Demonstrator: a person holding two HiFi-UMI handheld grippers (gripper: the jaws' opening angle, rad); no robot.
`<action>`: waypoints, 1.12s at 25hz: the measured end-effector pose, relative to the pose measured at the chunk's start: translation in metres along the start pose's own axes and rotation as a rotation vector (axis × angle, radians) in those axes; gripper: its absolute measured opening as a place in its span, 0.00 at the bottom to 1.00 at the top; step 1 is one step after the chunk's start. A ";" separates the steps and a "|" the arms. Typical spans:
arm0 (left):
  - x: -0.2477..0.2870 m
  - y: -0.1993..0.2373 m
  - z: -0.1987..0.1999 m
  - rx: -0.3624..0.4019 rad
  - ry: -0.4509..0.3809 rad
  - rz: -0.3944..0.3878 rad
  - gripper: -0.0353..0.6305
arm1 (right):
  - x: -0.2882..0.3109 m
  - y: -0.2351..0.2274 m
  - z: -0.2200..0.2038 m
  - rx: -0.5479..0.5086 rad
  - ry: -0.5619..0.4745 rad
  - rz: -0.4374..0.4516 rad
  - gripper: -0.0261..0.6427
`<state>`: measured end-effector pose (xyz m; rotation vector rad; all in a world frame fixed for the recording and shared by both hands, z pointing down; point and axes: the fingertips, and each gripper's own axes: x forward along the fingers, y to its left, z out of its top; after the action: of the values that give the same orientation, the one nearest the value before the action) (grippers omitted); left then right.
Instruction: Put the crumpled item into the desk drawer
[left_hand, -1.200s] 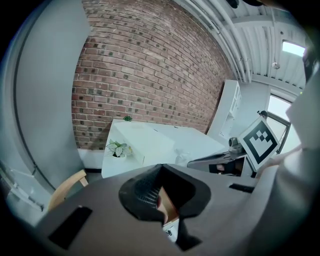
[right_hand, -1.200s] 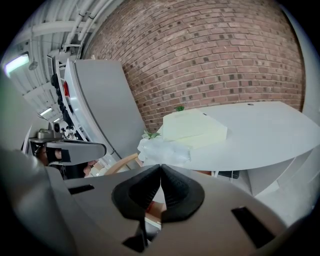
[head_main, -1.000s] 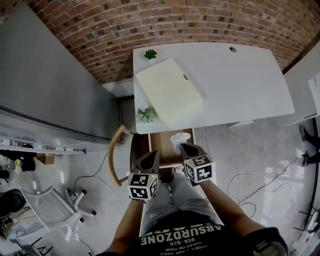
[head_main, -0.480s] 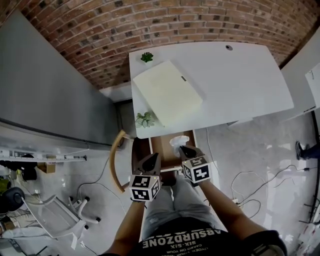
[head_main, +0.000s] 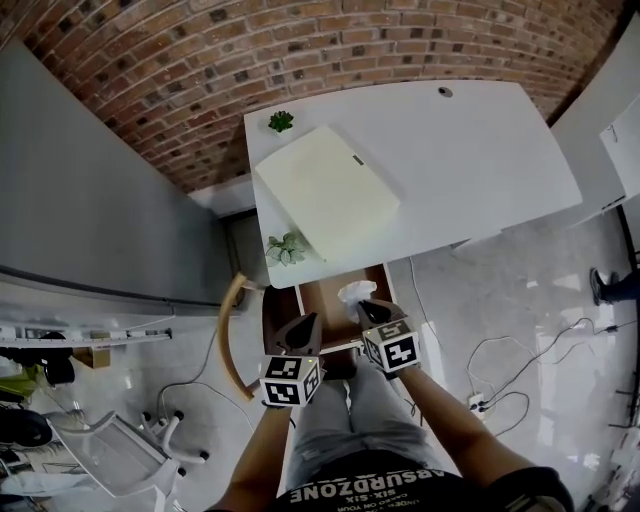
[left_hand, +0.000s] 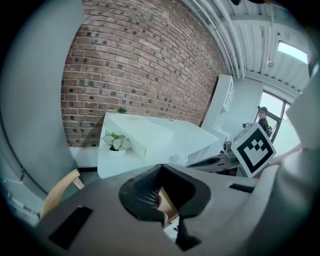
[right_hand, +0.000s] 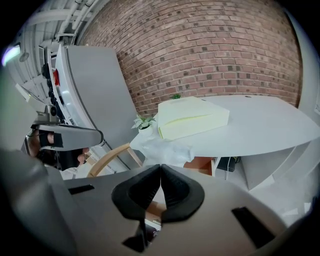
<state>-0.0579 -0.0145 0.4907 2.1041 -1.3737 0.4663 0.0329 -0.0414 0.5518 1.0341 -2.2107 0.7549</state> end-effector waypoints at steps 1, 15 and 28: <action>0.001 0.001 -0.002 0.001 0.003 -0.003 0.06 | 0.002 -0.001 -0.002 0.001 0.002 -0.003 0.04; 0.019 0.000 -0.022 0.013 0.030 -0.039 0.06 | 0.019 -0.009 -0.019 -0.022 0.030 -0.015 0.04; 0.026 0.009 -0.050 -0.012 0.031 -0.027 0.06 | 0.039 -0.011 -0.043 -0.045 0.063 -0.012 0.04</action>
<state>-0.0546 -0.0037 0.5468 2.0944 -1.3251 0.4766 0.0322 -0.0360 0.6101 0.9868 -2.1563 0.7195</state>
